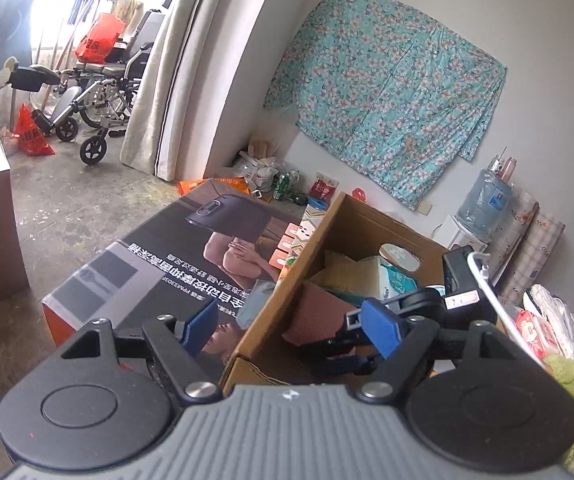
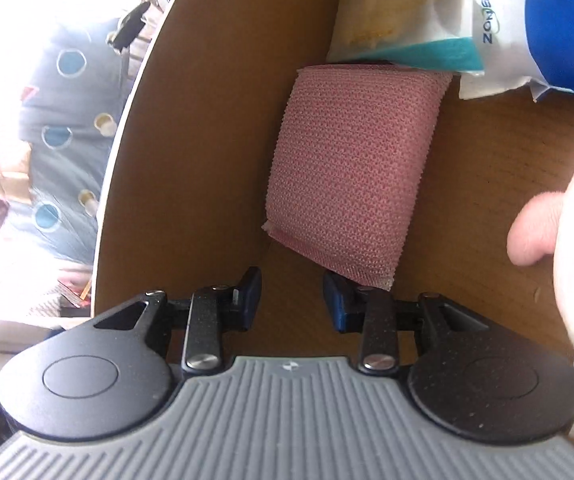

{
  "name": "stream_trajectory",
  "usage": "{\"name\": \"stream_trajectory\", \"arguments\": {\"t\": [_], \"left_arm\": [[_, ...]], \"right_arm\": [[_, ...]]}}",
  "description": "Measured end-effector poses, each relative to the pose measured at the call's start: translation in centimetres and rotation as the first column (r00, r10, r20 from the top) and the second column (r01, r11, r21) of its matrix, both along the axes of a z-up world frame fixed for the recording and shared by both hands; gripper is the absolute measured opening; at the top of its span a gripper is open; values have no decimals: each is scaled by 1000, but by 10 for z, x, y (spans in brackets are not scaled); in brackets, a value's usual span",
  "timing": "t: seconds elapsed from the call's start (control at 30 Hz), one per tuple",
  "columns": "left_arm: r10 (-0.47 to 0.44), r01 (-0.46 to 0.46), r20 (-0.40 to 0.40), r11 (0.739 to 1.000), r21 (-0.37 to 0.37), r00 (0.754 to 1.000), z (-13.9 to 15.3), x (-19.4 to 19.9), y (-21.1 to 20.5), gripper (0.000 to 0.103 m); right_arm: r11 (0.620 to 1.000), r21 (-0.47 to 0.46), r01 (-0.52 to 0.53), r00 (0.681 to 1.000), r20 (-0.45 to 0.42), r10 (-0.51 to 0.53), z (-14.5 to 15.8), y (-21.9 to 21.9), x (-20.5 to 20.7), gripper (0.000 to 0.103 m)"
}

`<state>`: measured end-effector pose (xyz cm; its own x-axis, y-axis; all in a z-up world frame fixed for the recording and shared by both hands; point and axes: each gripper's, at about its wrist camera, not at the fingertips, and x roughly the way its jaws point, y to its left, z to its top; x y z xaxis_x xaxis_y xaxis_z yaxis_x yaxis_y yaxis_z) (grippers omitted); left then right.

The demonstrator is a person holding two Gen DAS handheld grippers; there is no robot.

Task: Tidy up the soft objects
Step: 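Withdraw the right gripper from the box back toward the table items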

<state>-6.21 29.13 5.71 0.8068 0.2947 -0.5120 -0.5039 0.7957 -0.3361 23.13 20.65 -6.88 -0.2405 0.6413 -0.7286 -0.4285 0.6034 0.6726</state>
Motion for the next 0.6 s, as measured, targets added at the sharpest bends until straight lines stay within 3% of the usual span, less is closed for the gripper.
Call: {"name": "stream_trajectory", "arguments": {"t": [0.03,0.1,0.2,0.3,0.47,0.6], "left_arm": [[-4,4,-1,1000,-3,1000,-1,0,-2,80],[-11,11,-2,1000,-5,1000,-1,0,-6,81],[-28,27,9,1000,4,1000,2,-1,-12,86],[-63,62,27,998,23,998,7,-3,-22,89],[-148,146,47,988,55,988,13,1,-45,94],[-248,245,51,968,57,967,14,14,-68,96]], "right_arm": [[1000,1,0,1000,-4,0,2,-2,1,37],[1000,8,-3,1000,-11,3,9,-6,2,52],[998,54,-26,999,34,24,39,-24,-4,54],[987,157,-36,998,64,26,77,-54,-10,56],[941,338,9,978,195,-79,144,-143,-23,68],[911,408,64,932,302,-201,178,-223,-36,73]]}}
